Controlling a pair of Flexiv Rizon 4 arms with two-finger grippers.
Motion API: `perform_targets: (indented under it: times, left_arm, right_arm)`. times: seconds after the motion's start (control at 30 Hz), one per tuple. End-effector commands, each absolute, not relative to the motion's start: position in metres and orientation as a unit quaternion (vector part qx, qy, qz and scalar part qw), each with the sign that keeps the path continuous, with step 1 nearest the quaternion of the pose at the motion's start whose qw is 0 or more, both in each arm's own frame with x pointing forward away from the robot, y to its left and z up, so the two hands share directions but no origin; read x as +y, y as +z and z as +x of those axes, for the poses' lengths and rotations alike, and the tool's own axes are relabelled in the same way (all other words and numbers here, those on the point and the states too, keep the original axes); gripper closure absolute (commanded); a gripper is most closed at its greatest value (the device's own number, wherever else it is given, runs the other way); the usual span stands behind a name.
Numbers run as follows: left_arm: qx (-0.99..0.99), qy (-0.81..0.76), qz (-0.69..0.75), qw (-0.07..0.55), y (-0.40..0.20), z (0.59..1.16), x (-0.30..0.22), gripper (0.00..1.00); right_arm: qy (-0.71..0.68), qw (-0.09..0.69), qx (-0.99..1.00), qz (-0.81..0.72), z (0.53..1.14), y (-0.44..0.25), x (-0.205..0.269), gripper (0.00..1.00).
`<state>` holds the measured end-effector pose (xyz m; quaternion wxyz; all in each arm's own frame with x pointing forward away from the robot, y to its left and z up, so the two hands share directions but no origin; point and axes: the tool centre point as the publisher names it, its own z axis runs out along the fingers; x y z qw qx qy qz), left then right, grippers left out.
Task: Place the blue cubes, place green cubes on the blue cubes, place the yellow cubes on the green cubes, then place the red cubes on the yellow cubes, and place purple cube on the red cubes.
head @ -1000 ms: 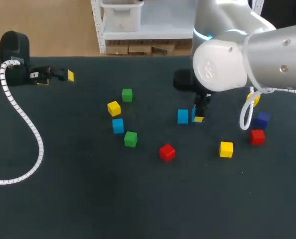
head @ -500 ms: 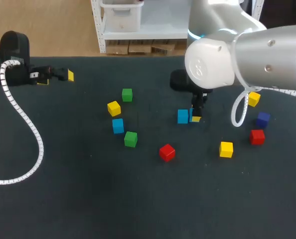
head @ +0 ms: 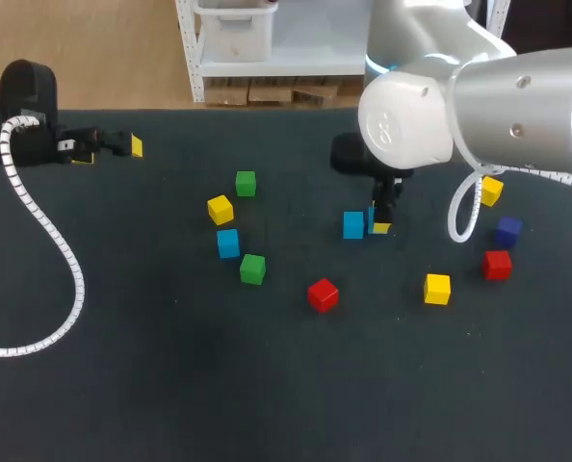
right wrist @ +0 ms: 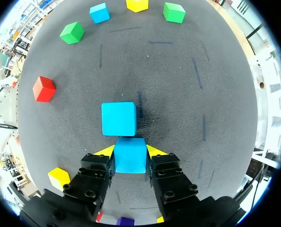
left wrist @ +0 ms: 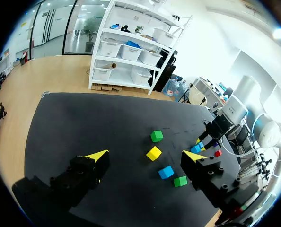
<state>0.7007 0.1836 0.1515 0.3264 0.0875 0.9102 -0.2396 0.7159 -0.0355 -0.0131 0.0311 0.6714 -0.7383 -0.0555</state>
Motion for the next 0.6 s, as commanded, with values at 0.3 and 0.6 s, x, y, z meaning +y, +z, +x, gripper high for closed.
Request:
perform_targets:
  times: [0.3,0.6]
  left_arm:
    - [0.909,-0.242,0.088,0.329,0.1503,0.6999,0.1844,0.00]
    - [0.909,-0.242,0.088,0.329,0.1503,0.6999,0.1844,0.00]
  right_arm:
    - [-0.052,0.038,-0.738,0.671,0.7154,-0.0186,-0.0325,0.82]
    - [-0.047,0.041,-0.739,0.671,0.7166,-0.0176,-0.0302,0.78]
